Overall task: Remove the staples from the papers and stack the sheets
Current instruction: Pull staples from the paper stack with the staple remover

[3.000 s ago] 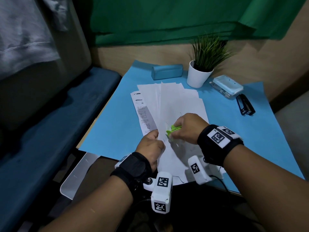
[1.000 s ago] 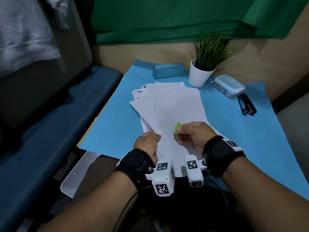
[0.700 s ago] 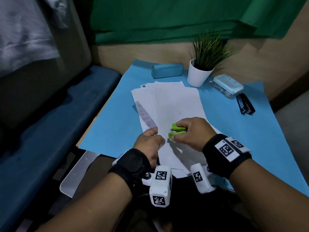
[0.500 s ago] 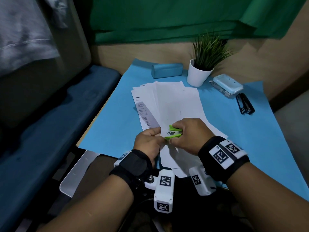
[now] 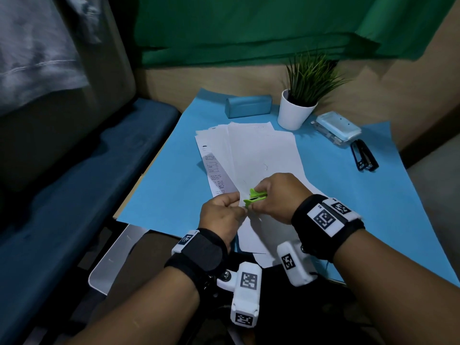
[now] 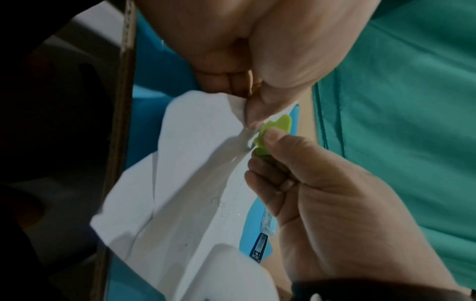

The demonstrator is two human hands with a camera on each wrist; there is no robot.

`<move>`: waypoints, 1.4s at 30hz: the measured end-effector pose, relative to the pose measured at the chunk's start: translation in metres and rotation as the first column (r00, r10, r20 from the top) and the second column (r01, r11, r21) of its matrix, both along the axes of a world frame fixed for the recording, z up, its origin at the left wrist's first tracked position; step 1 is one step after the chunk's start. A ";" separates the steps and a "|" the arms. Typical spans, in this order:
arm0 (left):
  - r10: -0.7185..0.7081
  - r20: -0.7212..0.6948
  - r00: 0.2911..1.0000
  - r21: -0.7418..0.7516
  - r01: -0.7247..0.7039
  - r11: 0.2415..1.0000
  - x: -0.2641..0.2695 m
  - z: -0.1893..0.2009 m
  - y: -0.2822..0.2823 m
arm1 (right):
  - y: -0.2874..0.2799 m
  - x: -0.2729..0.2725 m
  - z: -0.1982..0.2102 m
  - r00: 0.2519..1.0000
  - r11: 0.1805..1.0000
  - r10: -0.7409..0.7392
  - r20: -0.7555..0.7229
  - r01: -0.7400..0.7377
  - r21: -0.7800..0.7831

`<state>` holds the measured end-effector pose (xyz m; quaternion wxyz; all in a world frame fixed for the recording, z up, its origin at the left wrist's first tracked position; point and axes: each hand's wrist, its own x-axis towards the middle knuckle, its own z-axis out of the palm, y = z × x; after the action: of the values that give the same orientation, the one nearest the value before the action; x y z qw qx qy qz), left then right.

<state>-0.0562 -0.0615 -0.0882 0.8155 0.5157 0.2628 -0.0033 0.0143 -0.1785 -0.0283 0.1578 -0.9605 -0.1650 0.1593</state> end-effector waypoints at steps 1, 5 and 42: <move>0.009 -0.002 1.000 -0.004 -0.009 1.000 0.001 -0.001 0.000 | -0.001 0.001 -0.001 1.000 1.000 -0.011 -0.016 0.011 0.017; -0.014 -0.061 0.998 -0.052 0.011 0.999 0.003 0.002 0.001 | -0.008 0.006 -0.013 0.925 0.870 -0.165 -0.342 0.300 0.392; -0.163 -0.244 0.956 0.087 0.189 0.978 0.020 0.006 0.006 | -0.037 0.002 -0.019 0.992 1.000 0.016 0.124 -0.018 0.015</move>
<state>-0.0360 -0.0554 -0.0820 0.7457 0.5767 0.3104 -0.1227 0.0163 -0.2154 -0.0471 0.1537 -0.9658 -0.1839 0.0993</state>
